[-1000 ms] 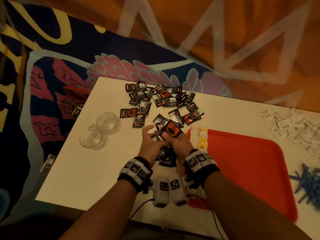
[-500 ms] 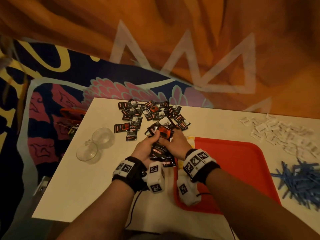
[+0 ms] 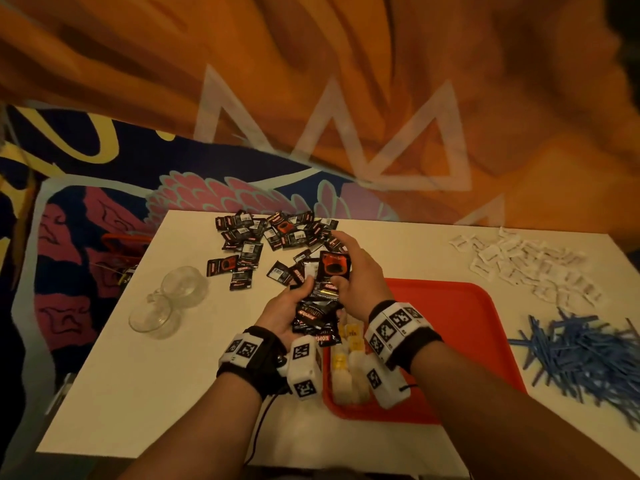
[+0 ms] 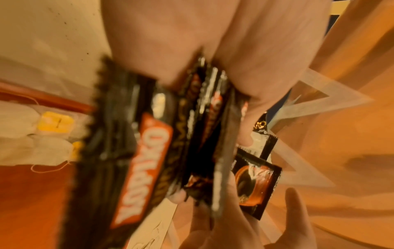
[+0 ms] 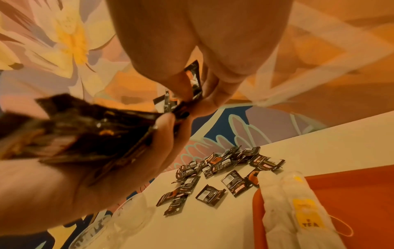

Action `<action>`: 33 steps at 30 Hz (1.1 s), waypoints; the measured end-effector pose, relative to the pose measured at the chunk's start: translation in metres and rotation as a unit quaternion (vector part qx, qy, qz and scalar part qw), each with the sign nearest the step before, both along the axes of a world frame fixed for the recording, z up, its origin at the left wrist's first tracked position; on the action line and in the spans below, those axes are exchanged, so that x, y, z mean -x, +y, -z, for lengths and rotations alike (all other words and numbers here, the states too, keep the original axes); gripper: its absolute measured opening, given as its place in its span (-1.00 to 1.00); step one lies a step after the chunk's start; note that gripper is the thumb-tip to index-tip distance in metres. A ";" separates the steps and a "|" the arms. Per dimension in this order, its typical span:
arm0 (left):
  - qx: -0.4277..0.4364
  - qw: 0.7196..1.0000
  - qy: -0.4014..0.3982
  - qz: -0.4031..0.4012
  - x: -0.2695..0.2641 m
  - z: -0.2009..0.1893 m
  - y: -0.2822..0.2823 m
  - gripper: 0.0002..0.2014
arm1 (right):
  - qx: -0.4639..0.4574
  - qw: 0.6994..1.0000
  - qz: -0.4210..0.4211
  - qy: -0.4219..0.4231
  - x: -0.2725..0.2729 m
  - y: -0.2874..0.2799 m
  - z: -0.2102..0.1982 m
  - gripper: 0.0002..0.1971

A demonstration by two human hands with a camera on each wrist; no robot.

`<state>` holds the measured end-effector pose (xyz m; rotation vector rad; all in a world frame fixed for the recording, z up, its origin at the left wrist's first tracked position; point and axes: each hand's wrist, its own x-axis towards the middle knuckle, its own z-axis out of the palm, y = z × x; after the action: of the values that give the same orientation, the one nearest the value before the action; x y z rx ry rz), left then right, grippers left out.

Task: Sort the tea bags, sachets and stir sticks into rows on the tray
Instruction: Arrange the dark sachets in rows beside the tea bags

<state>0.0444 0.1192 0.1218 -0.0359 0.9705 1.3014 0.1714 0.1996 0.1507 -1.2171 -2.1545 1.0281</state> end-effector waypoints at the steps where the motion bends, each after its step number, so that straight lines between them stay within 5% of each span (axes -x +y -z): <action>1: 0.003 1.000 0.002 -0.005 -0.006 -0.002 0.002 -0.46 | -0.003 1.000 0.001 -0.008 -0.007 0.004 0.000 -0.20; 6: 0.026 0.999 0.018 -0.027 -0.039 -0.002 0.017 -0.41 | 0.002 0.999 0.041 -0.002 -0.046 0.027 -0.003 -0.75; 9: 0.024 0.999 0.022 -0.036 -0.060 -0.003 0.027 -0.52 | 0.040 0.996 0.078 0.026 -0.069 0.042 -0.006 -0.84; 14: 0.037 0.997 0.029 -0.053 -0.093 -0.010 0.038 -0.44 | 0.211 0.955 0.121 0.171 -0.105 0.055 -0.011 -0.58; 16: 0.037 0.997 0.026 -0.057 -0.105 -0.013 0.040 -0.41 | 0.272 0.937 0.114 0.186 -0.117 0.058 -0.012 -0.63; 22: 0.043 0.996 0.059 -0.052 -0.137 -0.015 0.045 -0.42 | 0.221 0.975 0.035 0.003 -0.143 0.066 -0.005 -0.85; 27: 0.035 0.995 0.076 -0.059 -0.150 -0.014 0.041 -0.44 | 0.314 0.942 0.033 0.118 -0.159 0.068 -0.003 -0.79; 33: 0.023 0.997 0.067 -0.001 -0.152 -0.013 0.043 -0.49 | 0.161 0.985 0.013 0.065 -0.154 0.064 -0.004 -0.61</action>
<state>0.1966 0.1626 0.1352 0.0154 1.1151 1.2967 0.3257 0.2637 0.1545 -1.2741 -1.9194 1.4459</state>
